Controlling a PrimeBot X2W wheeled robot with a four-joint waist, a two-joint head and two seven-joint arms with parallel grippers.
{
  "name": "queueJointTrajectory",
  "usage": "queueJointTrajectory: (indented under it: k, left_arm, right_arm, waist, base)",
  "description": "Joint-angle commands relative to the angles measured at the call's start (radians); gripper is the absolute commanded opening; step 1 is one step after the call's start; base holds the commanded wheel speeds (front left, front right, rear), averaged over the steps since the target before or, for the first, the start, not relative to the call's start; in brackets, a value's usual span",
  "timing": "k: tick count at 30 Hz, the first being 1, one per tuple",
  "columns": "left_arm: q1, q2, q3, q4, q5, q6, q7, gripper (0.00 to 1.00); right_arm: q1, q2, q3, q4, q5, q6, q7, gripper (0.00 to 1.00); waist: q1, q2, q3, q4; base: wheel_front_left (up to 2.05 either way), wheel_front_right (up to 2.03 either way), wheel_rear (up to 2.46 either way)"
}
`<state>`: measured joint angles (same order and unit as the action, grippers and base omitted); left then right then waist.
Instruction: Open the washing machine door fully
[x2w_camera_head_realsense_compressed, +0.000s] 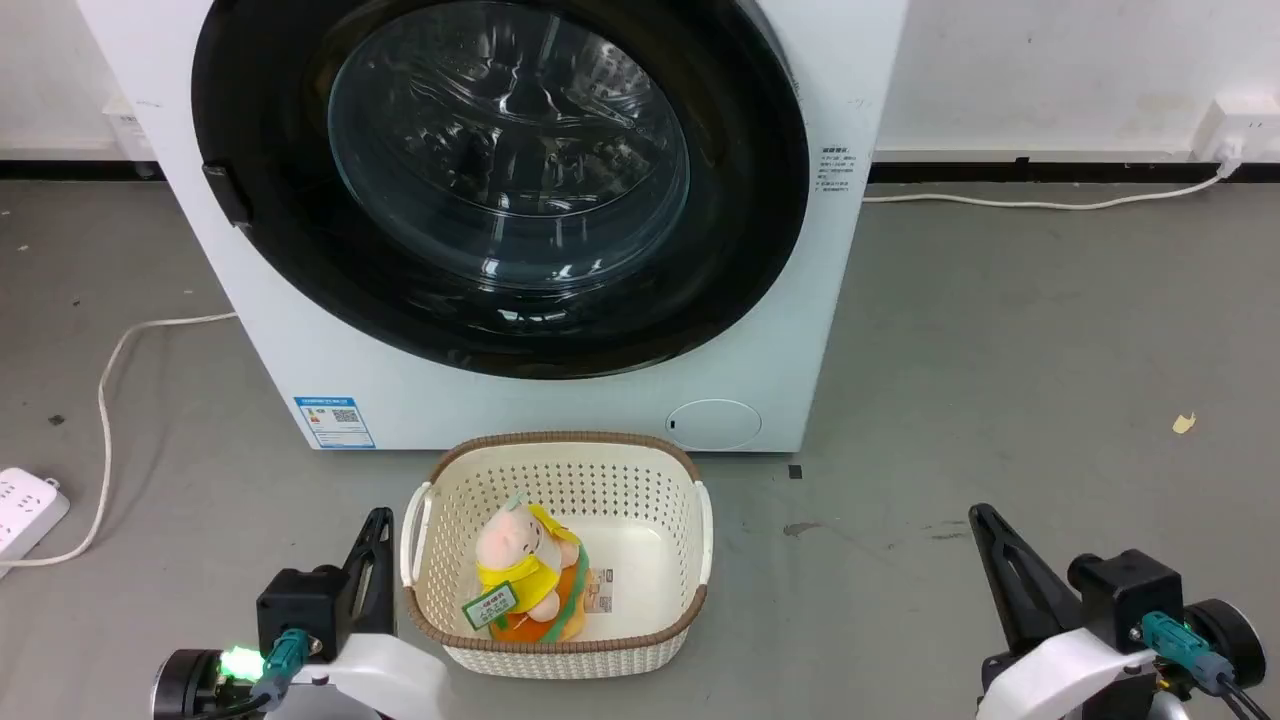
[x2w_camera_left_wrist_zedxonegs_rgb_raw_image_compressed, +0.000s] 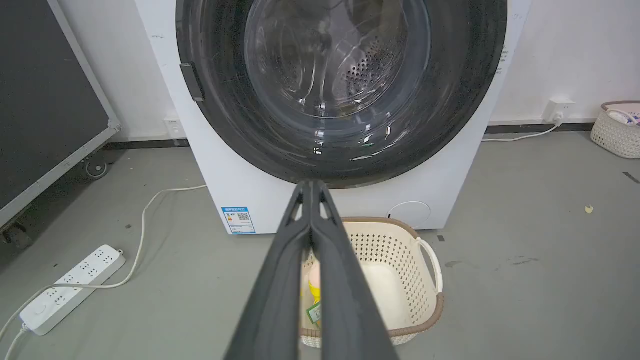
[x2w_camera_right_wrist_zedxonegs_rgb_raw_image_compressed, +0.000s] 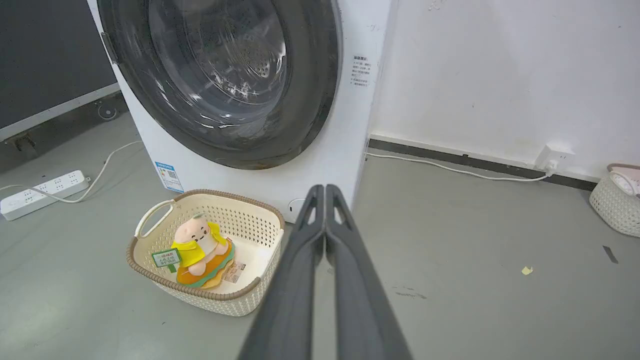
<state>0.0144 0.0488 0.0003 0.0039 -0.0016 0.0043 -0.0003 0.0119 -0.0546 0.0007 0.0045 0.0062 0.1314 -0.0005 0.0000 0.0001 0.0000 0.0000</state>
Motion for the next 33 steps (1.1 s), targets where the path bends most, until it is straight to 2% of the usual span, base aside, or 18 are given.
queueJointTrajectory:
  k: [1,33]
  left_arm:
    - [-0.014,0.001,0.000,-0.004,0.002,-0.004,0.000,0.00]
    - [-0.014,0.001,0.000,-0.004,0.002,-0.004,0.000,0.00]
  right_arm:
    - [-0.012,0.004,-0.001,-0.005,-0.006,-0.001,0.000,0.00]
    - [-0.012,0.004,-0.001,-0.005,-0.006,-0.001,0.000,0.00]
  waist:
    - [0.0000,-0.0001,0.000,0.000]
    - [0.0000,-0.0001,0.000,0.000]
  base:
    - [0.00,0.00,0.00]
    - [0.00,0.00,0.00]
